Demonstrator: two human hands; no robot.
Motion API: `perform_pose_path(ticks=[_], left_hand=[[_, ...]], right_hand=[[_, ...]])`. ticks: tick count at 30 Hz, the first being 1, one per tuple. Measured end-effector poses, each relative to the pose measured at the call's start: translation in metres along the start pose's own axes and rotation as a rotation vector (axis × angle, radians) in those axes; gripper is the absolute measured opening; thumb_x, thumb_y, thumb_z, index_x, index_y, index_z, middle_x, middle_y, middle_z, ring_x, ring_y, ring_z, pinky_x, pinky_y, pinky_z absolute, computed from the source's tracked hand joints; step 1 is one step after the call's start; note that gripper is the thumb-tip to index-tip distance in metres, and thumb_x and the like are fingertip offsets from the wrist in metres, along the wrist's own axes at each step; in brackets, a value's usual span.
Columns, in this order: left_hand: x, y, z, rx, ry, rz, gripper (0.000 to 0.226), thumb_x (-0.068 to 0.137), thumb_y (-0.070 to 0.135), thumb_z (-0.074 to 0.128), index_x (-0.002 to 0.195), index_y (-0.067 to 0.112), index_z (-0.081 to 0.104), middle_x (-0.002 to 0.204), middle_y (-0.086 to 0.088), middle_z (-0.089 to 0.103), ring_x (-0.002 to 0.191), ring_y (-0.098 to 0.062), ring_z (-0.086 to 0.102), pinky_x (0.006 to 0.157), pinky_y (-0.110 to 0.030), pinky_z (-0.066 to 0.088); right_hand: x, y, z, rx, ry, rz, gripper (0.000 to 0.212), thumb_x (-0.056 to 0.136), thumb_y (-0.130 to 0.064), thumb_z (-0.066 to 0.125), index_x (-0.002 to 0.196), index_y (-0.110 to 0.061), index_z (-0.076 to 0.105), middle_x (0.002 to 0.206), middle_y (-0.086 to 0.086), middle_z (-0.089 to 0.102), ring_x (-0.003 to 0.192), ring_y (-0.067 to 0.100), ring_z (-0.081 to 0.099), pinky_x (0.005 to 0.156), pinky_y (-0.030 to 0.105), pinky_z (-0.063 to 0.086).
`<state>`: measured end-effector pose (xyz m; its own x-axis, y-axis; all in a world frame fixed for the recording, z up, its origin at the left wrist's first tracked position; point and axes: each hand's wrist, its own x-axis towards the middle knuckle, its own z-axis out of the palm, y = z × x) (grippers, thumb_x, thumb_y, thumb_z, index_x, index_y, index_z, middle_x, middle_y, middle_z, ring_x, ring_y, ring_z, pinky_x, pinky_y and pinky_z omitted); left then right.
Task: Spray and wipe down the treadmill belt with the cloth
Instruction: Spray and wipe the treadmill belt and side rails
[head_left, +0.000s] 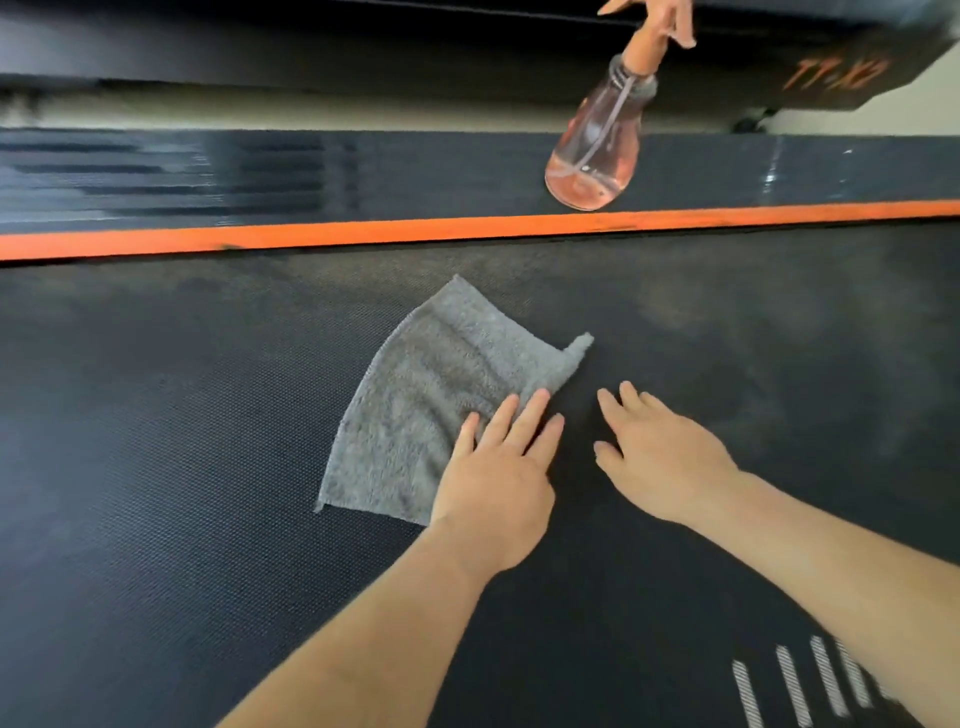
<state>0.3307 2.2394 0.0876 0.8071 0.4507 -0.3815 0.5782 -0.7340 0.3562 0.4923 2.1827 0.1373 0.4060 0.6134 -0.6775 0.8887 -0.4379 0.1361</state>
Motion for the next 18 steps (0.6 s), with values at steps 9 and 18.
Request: perform_pose_path(ticks=[9,18], left_hand=[[-0.06,-0.044,-0.042,-0.526,0.333,-0.228,0.051,0.1,0.01,0.043,0.149,0.025,0.04,0.153,0.001,0.037,0.132,-0.024,0.037,0.108,-0.029,0.032],[-0.043,-0.05,-0.038,-0.32,0.27,-0.567,0.062,0.095,0.034,0.061,0.147,0.022,0.03,0.127,-0.009,0.044,0.103,-0.031,0.056,0.071,-0.036,0.042]], right_hand=[[0.004,-0.025,0.0,0.003,-0.083,0.098,0.094,0.097,-0.066,0.034,0.157,-0.006,-0.007,0.166,0.015,-0.007,0.153,0.033,0.002,0.115,0.048,0.031],[0.004,-0.034,-0.014,0.321,0.225,-0.161,0.077,0.096,-0.033,0.057,0.157,-0.025,0.01,0.163,0.004,0.016,0.15,0.024,0.016,0.108,0.045,0.038]])
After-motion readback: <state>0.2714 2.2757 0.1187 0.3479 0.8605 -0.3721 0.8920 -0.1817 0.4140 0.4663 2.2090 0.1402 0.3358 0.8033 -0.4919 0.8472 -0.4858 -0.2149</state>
